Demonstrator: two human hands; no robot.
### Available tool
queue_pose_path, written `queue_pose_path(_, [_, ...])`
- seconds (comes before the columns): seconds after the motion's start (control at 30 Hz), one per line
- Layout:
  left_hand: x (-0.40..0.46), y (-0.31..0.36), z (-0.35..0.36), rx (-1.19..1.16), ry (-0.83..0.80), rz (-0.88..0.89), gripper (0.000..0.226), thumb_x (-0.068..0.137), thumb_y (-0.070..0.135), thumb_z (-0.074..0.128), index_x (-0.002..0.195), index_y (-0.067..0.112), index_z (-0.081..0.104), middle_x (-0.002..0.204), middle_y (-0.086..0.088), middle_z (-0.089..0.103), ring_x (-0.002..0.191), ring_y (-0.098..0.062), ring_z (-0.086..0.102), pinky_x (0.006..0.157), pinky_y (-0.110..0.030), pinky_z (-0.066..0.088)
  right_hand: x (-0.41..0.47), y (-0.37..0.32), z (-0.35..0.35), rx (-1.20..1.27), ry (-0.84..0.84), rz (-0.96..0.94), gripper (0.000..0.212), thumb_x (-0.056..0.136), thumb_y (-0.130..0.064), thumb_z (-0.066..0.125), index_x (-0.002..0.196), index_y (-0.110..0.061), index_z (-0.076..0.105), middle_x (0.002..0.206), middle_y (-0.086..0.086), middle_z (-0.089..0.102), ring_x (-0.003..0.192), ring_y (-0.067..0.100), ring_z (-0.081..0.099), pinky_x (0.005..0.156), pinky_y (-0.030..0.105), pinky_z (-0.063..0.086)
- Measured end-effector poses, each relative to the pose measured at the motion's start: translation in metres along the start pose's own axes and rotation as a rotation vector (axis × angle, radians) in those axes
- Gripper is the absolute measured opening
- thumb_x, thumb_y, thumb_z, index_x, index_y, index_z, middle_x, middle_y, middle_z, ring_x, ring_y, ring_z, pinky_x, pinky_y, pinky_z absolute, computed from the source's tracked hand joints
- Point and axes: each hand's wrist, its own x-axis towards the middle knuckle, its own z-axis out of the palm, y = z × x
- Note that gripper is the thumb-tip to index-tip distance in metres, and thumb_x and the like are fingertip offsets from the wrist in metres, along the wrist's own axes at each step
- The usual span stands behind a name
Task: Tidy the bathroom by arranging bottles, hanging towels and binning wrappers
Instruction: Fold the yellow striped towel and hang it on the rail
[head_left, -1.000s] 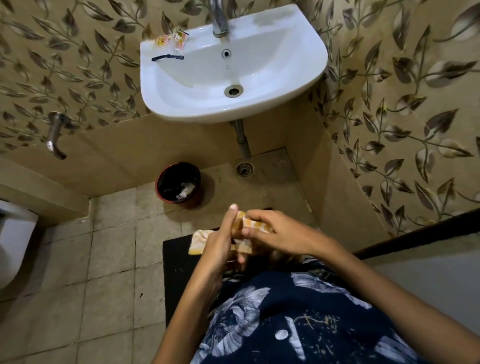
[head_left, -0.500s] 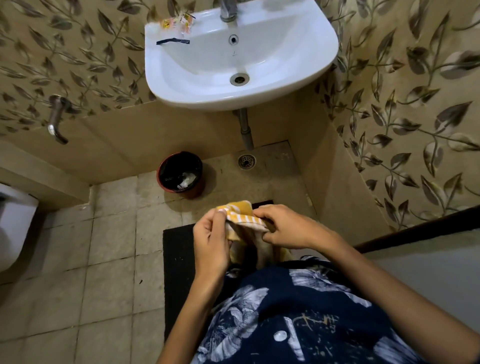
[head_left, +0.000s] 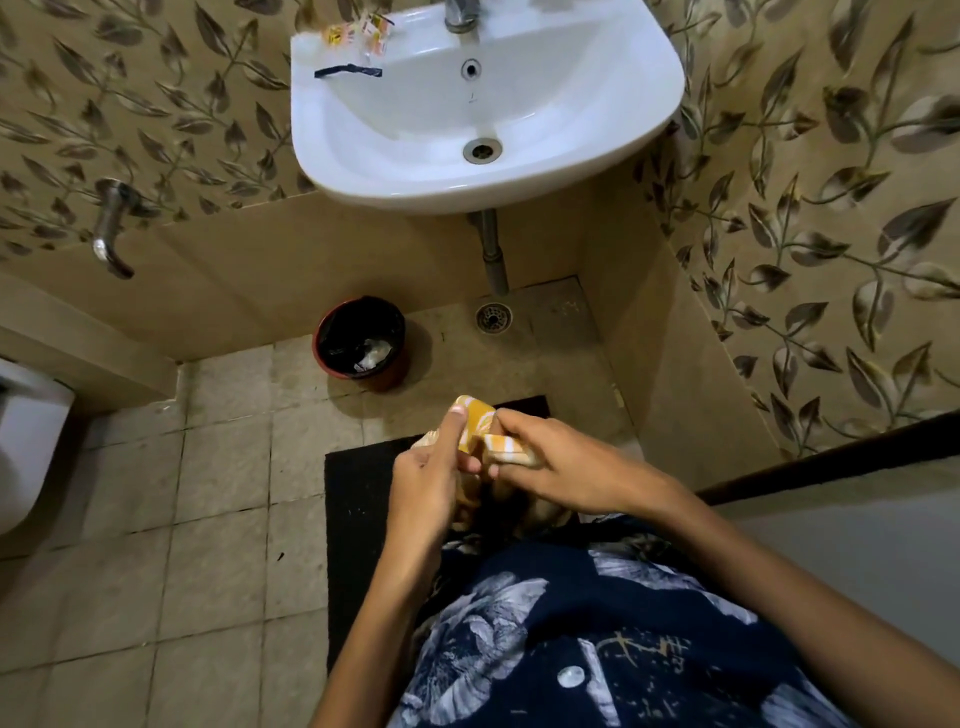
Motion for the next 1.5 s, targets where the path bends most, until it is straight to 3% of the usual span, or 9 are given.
queue_pose_path(0.23, [0.003, -0.001, 0.0, -0.027, -0.133, -0.015, 0.051, 0.093, 0.019, 0.045, 0.044, 0.016, 0.058, 0.039, 0.002, 0.051, 0.036, -0.008, 0.043, 0.044, -0.023, 0.035, 0.002, -0.002, -0.001, 0.096, 0.036, -0.037, 0.01, 0.087, -0.024, 0.064, 0.093, -0.023, 0.056, 0.089, -0.006, 0.064, 0.079, 0.008, 0.059, 0.072, 0.034, 0.051])
queue_pose_path(0.4, [0.003, -0.002, 0.003, -0.134, -0.08, 0.217, 0.045, 0.093, 0.011, 0.044, 0.053, 0.016, 0.064, 0.049, 0.001, 0.06, 0.044, -0.006, 0.05, 0.045, -0.02, 0.041, 0.006, 0.007, -0.008, -0.024, 0.059, 0.018, 0.018, 0.081, -0.024, 0.071, 0.086, -0.024, 0.054, 0.076, -0.014, 0.057, 0.068, 0.001, 0.052, 0.06, 0.019, 0.037])
queue_pose_path(0.63, [-0.003, 0.016, -0.001, -0.312, 0.077, 0.384, 0.039, 0.096, 0.017, 0.044, 0.058, 0.01, 0.052, 0.043, 0.007, 0.048, 0.039, -0.001, 0.041, 0.038, -0.013, 0.034, -0.001, 0.025, -0.014, -0.195, -0.168, 0.249, 0.023, 0.092, -0.039, 0.054, 0.081, -0.019, 0.054, 0.081, -0.001, 0.059, 0.073, 0.014, 0.054, 0.065, 0.031, 0.039])
queue_pose_path(0.73, [-0.005, 0.017, -0.001, -0.261, 0.128, 0.293, 0.046, 0.092, 0.035, 0.05, 0.055, 0.008, 0.055, 0.038, 0.004, 0.044, 0.034, -0.003, 0.038, 0.036, -0.013, 0.031, -0.003, 0.018, -0.012, -0.15, -0.104, 0.183, 0.03, 0.099, -0.039, 0.04, 0.07, -0.034, 0.04, 0.068, -0.009, 0.046, 0.062, 0.006, 0.044, 0.06, 0.028, 0.033])
queue_pose_path(0.87, [-0.004, 0.011, 0.0, -0.085, 0.099, 0.138, 0.052, 0.077, 0.05, 0.064, 0.04, 0.013, 0.057, 0.046, -0.01, 0.049, 0.041, -0.012, 0.042, 0.045, -0.019, 0.036, -0.002, 0.006, -0.01, -0.071, 0.048, 0.066, 0.02, 0.098, -0.045, 0.036, 0.08, -0.042, 0.042, 0.076, -0.014, 0.052, 0.073, -0.001, 0.051, 0.067, 0.025, 0.039])
queue_pose_path(1.03, [-0.01, 0.012, 0.005, 0.063, -0.143, -0.002, 0.055, 0.083, 0.057, 0.05, 0.052, 0.012, 0.062, 0.051, -0.009, 0.054, 0.041, -0.014, 0.046, 0.036, -0.016, 0.033, -0.005, -0.012, -0.009, -0.08, 0.022, -0.053, 0.018, 0.099, -0.037, 0.042, 0.111, -0.028, 0.052, 0.097, -0.007, 0.061, 0.088, 0.008, 0.059, 0.075, 0.032, 0.049])
queue_pose_path(1.23, [-0.011, 0.003, 0.002, 0.025, -0.234, -0.002, 0.05, 0.094, 0.019, 0.039, 0.047, 0.018, 0.057, 0.041, 0.002, 0.048, 0.037, -0.008, 0.041, 0.038, -0.016, 0.031, -0.011, -0.021, -0.009, -0.11, -0.064, -0.028, 0.013, 0.096, -0.035, 0.05, 0.096, -0.023, 0.045, 0.074, -0.01, 0.057, 0.062, 0.003, 0.053, 0.058, 0.024, 0.042])
queue_pose_path(1.4, [-0.014, -0.007, 0.001, -0.031, -0.042, 0.153, 0.05, 0.091, 0.017, 0.044, 0.042, 0.019, 0.055, 0.041, 0.003, 0.046, 0.037, -0.006, 0.036, 0.04, -0.021, 0.028, -0.006, -0.02, -0.009, -0.13, -0.034, -0.026, 0.013, 0.094, -0.018, 0.055, 0.1, -0.022, 0.045, 0.089, -0.012, 0.054, 0.073, 0.0, 0.05, 0.064, 0.02, 0.04])
queue_pose_path(1.5, [-0.021, -0.008, 0.002, -0.129, 0.047, 0.284, 0.053, 0.094, 0.011, 0.043, 0.042, 0.019, 0.054, 0.04, 0.007, 0.048, 0.037, -0.002, 0.04, 0.039, -0.017, 0.032, -0.006, -0.008, -0.008, -0.227, 0.005, 0.039, 0.024, 0.083, -0.003, 0.056, 0.09, -0.022, 0.043, 0.089, -0.006, 0.053, 0.079, 0.013, 0.051, 0.067, 0.032, 0.042])
